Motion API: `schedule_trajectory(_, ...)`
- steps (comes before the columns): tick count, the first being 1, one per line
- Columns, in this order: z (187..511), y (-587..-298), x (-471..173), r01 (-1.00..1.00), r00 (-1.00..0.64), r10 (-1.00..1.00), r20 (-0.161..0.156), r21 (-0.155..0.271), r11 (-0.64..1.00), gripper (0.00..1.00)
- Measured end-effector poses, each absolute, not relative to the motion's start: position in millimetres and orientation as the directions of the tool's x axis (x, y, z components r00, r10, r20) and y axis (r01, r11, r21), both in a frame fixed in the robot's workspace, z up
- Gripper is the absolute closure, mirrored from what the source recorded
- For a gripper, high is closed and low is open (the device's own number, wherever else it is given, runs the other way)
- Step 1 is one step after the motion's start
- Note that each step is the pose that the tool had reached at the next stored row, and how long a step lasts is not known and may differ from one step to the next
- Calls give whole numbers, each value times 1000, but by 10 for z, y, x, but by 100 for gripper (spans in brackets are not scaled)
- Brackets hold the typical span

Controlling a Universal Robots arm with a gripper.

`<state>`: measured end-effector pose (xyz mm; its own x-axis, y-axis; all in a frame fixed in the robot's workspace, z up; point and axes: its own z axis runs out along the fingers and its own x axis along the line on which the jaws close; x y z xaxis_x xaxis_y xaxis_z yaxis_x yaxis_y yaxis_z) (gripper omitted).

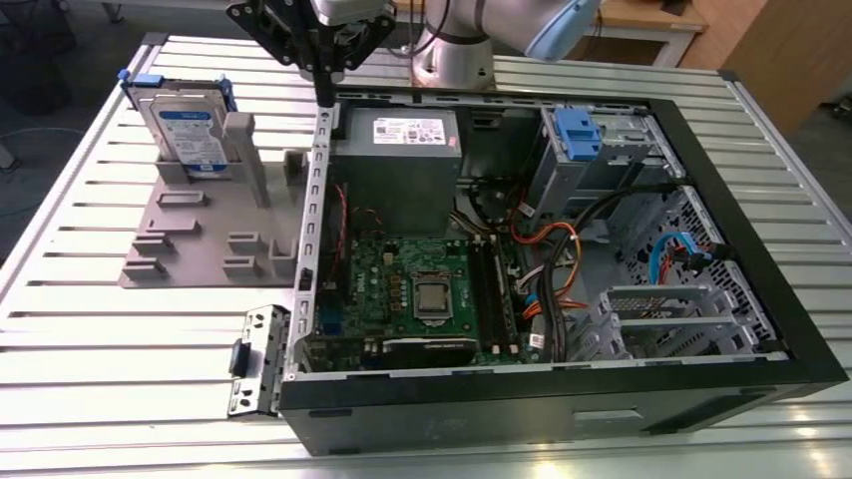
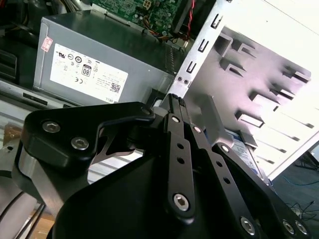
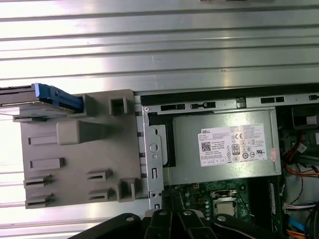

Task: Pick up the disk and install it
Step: 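Reach for the disk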

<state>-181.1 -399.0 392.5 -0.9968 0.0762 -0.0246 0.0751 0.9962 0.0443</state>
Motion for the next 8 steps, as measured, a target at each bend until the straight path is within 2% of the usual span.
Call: schedule_trajectory(8,3917,-3989,-1907,75,-997,76,-25,44,996,90)
